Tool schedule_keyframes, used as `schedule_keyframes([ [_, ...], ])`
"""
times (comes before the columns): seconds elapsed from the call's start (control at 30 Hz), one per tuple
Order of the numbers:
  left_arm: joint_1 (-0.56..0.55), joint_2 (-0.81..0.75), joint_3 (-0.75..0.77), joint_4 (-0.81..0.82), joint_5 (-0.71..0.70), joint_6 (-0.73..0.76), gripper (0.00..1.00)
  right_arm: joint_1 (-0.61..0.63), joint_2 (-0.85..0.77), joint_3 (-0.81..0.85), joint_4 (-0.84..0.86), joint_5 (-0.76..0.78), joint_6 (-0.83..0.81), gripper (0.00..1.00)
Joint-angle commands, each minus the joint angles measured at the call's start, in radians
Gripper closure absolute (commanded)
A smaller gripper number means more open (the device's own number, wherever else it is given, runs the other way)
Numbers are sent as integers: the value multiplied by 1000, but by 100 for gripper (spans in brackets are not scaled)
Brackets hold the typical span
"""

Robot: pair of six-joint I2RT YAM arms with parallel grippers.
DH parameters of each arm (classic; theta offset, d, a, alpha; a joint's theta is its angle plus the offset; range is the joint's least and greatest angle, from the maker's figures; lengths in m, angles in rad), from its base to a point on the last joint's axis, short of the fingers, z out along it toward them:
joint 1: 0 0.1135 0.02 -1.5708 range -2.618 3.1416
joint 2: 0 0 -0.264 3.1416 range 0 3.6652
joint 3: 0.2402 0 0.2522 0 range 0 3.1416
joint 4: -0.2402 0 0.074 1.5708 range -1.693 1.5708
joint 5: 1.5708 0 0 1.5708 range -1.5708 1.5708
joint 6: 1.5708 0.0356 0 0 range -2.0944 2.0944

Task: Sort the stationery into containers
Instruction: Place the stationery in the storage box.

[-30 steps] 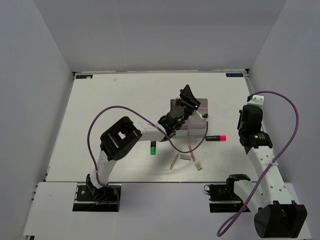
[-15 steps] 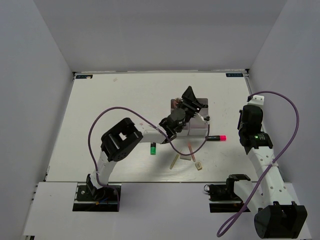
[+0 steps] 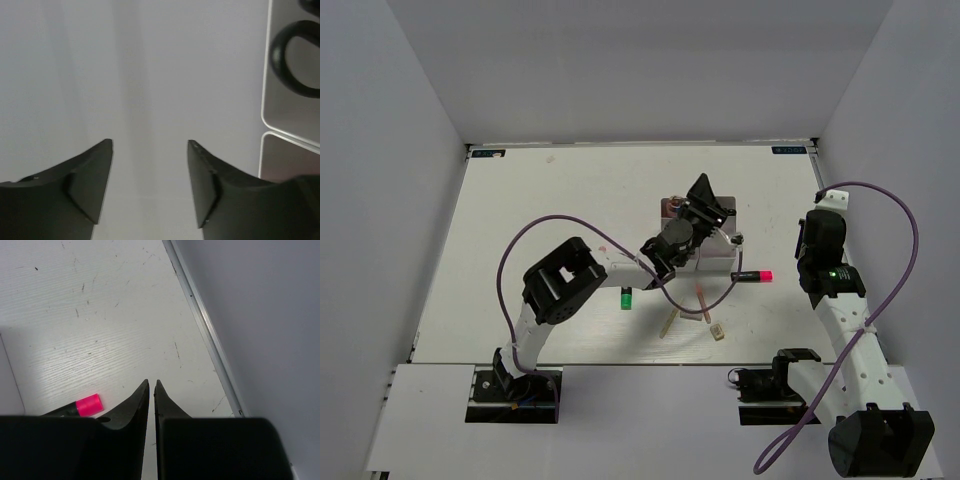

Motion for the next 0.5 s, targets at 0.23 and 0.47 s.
schedule_keyframes([
  [0.23,-1,-114,195,87,-175,-83,61,-3,-23,-14,52,-28,-3,60],
  [0.47,7,-159,361,82,-583,-146,25,-3,-38,-22,48,-134,-49,11],
])
